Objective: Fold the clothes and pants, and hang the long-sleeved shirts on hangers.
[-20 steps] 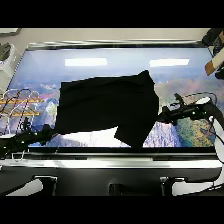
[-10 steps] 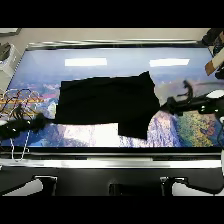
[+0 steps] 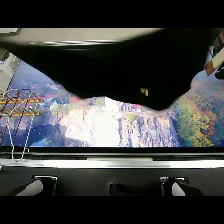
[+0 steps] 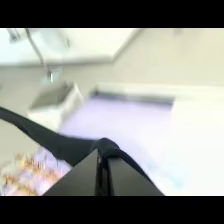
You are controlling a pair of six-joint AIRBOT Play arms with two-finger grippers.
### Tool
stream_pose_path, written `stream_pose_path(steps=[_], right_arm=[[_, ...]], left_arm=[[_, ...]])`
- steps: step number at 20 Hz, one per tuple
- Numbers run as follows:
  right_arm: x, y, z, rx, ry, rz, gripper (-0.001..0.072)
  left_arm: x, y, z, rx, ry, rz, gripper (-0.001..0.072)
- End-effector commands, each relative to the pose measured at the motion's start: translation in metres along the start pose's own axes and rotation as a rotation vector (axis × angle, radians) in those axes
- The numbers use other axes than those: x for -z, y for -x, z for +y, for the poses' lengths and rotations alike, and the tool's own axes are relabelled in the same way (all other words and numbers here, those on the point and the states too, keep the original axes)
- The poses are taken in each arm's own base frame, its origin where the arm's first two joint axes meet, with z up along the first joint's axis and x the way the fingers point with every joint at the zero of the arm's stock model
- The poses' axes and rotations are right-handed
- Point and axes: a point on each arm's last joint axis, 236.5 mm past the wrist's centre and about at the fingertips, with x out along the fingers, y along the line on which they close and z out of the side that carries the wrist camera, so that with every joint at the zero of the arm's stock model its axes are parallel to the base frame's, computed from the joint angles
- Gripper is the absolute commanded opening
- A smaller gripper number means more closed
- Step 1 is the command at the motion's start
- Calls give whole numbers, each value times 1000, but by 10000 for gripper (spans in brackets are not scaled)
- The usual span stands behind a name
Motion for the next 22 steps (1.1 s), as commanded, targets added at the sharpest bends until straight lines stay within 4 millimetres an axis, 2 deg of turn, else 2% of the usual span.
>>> stream_pose_path(steps=[1,3,4,5,7,9,10,12,14,16,18,20,22], right_arm=[[-87,84,127,-42,140,-369,29],[-103,106,145,-27,161,-473,29],[-105,107,142,-14,156,-484,29],[-105,103,132,9,131,-471,29],[-95,82,97,54,59,-392,29],[-77,54,54,89,-24,-275,29],[-59,35,23,115,-114,-187,29],[1,-3,-44,167,-292,48,29],[88,-35,-107,232,-450,318,29],[176,-65,-164,341,-530,522,30],[251,-98,-208,410,-533,633,29],[303,-124,-256,487,-556,664,29],[334,-146,-302,541,-590,623,29]], left_arm=[[-86,116,-89,-137,-104,-364,12],[-99,166,-100,-239,-112,-526,12],[-98,178,-104,-261,-114,-559,12],[-93,183,-104,-270,-113,-565,12],[-80,169,-88,-284,-65,-503,12],[-57,135,-53,-318,-2,-350,12],[-42,112,-31,-330,19,-249,11],[-6,62,17,-329,71,-36,12],[39,5,67,-321,113,165,12],[93,-57,111,-300,146,350,12],[158,-118,153,-302,174,527,12],[210,-170,187,-313,195,611,11],[251,-216,214,-319,205,629,12]])
